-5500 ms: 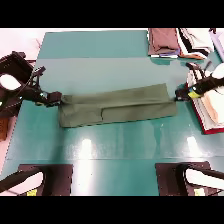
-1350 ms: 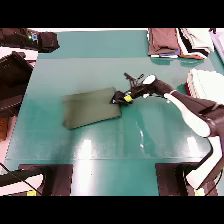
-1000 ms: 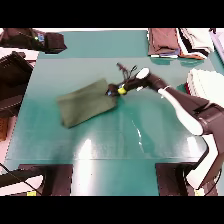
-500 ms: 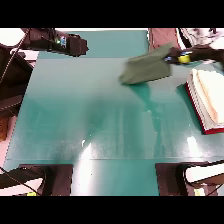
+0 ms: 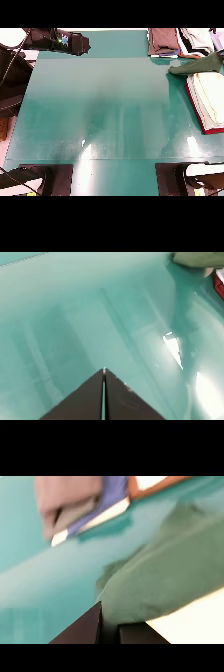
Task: Fold the shirts.
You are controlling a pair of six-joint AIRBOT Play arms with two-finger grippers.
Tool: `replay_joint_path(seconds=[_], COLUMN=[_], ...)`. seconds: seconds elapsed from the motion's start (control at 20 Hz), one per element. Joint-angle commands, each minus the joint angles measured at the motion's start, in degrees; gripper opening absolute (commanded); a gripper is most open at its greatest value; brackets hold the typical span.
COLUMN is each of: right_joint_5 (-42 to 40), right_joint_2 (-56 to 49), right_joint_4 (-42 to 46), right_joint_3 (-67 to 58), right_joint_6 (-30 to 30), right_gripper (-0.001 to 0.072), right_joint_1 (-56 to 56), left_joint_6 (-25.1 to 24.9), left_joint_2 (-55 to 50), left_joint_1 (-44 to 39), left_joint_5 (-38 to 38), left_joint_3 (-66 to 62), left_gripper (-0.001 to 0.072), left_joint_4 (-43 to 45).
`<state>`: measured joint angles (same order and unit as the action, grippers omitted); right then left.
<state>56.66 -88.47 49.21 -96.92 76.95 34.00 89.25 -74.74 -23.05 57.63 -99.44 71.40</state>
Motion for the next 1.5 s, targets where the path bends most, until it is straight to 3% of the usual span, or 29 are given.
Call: replay_joint_path(seconds=[0.0, 0.4, 0.65, 0.95, 1.1, 1.15, 1.25, 1.3, 1.45], right_joint_5=[-4.2, -0.2, 3.1, 14.9, 17.9, 18.6, 18.6, 19.2, 19.2], right_joint_2=[-0.9, -0.5, 7.5, 18.0, 23.3, 24.7, 26.2, 26.6, 28.1], right_joint_4=[-0.2, 0.9, 13.6, 16.3, 23.8, 25.8, 25.9, 25.9, 23.7], right_joint_3=[-4.5, -20.6, -10.1, 10.5, 21.0, 24.0, 28.2, 28.9, 25.2], right_joint_6=[-0.1, -0.1, -0.6, -1.6, -1.6, -1.6, -1.6, -1.5, -1.5], right_gripper=[0.0021, 0.0021, 0.0021, 0.0022, 0.0026, 0.0117, 0.0596, 0.0646, 0.0645], right_joint_1=[1.5, 1.9, 2.8, 11.0, 15.9, 17.6, 21.1, 22.5, 23.5], left_joint_6=[0.8, 0.7, 0.7, 0.2, 0.2, 0.0, -0.8, -0.8, -0.8], left_joint_2=[0.0, 0.0, 0.0, 0.0, 0.0, 0.0, 0.0, 0.0, 0.0], left_joint_1=[0.0, 0.0, 0.0, 0.0, 0.0, 0.0, 0.0, 0.0, 0.0], left_joint_5=[0.0, 0.2, 1.7, 2.9, 2.9, 2.9, 2.9, 2.9, 2.9], left_joint_3=[0.0, 0.0, 0.0, 0.0, 0.0, 0.0, 0.0, 0.0, 0.0], left_gripper=[0.0027, 0.0027, 0.0027, 0.0027, 0.0027, 0.0027, 0.0027, 0.0027, 0.0027], left_joint_4=[0.0, 0.0, 0.0, 0.2, 0.2, 0.2, 0.2, 0.2, 0.2])
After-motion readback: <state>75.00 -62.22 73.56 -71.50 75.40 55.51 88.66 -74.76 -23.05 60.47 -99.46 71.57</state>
